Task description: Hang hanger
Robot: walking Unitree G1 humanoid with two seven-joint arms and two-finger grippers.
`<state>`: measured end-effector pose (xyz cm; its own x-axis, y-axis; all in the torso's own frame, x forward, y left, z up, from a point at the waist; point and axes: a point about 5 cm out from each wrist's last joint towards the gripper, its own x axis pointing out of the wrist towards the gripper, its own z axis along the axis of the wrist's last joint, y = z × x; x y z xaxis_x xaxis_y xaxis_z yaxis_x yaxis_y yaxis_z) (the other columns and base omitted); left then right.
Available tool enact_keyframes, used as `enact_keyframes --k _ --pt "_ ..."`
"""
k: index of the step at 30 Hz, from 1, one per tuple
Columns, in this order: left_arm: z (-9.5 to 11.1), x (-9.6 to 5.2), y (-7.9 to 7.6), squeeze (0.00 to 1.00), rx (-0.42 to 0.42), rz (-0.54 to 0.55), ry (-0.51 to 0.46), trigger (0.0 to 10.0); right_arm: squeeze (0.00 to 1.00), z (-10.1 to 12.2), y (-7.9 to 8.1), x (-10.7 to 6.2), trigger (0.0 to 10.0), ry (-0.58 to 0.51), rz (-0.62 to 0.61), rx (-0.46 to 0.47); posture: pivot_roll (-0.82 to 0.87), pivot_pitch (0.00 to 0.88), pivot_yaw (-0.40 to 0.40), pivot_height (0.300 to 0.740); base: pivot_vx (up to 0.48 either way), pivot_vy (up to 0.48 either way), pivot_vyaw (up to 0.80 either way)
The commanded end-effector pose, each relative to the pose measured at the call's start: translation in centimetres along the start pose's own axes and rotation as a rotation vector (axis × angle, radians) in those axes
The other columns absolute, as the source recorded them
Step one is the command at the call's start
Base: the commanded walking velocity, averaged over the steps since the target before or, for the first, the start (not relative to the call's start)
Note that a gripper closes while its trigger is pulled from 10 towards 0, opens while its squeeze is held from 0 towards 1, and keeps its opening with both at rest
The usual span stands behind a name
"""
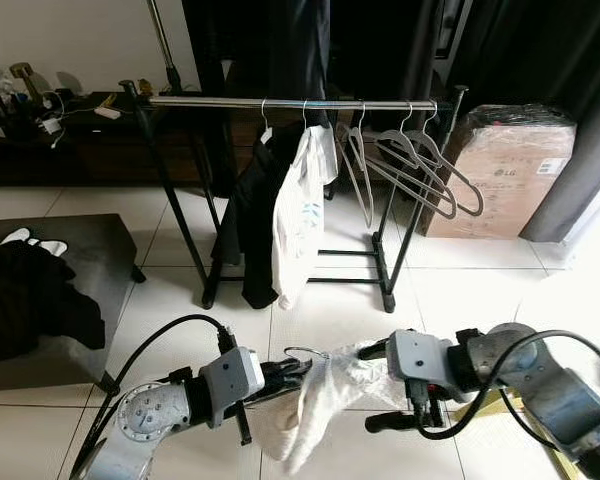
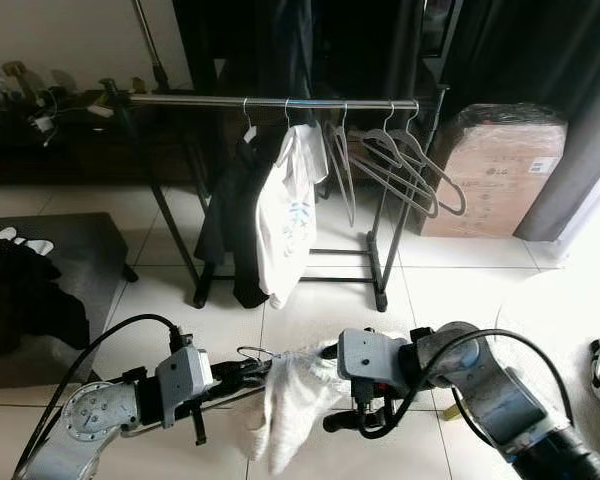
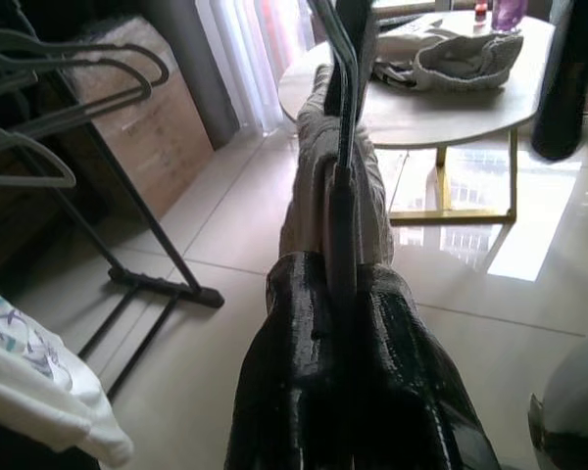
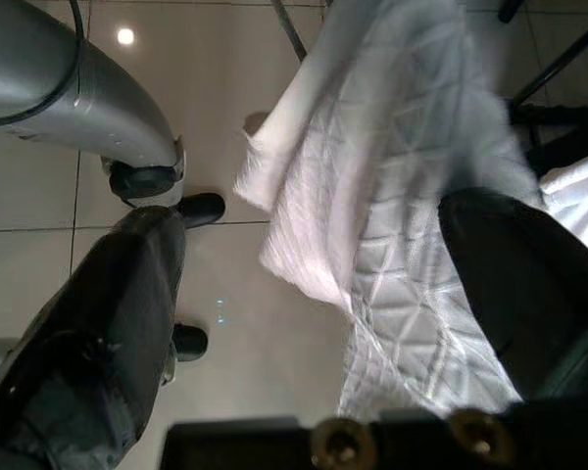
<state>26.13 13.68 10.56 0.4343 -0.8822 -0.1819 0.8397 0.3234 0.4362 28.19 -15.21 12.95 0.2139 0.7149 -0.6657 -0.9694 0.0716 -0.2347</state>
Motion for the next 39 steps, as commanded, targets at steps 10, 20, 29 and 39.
enact_keyframes --k 10,20,29,39 --pt "-0.6 -0.2 -1.0 0.00 0.093 -0.153 0.053 10.0 0.00 1.0 -1.5 0.7 10.0 -0.021 -0.037 -0.059 0.00 0.103 -0.026 0.740 0.000 0.000 0.00" --pt "-0.7 0.0 -0.9 0.00 0.133 -0.147 0.057 10.0 0.00 0.4 -1.3 0.4 10.0 0.006 0.006 -0.031 0.00 0.098 -0.020 0.740 0.000 0.000 0.00" --pt "-0.6 0.2 -0.6 0.00 0.151 -0.122 0.044 10.0 0.00 -0.8 -0.6 2.0 10.0 0.026 0.010 0.077 0.01 0.106 -0.018 0.740 0.000 0.000 0.00" --pt "-0.6 0.4 -0.6 0.00 0.157 -0.116 0.040 10.0 0.00 -0.6 -2.0 2.9 3.7 -0.014 -0.100 0.175 0.02 0.114 -0.020 0.740 0.000 0.000 0.00"
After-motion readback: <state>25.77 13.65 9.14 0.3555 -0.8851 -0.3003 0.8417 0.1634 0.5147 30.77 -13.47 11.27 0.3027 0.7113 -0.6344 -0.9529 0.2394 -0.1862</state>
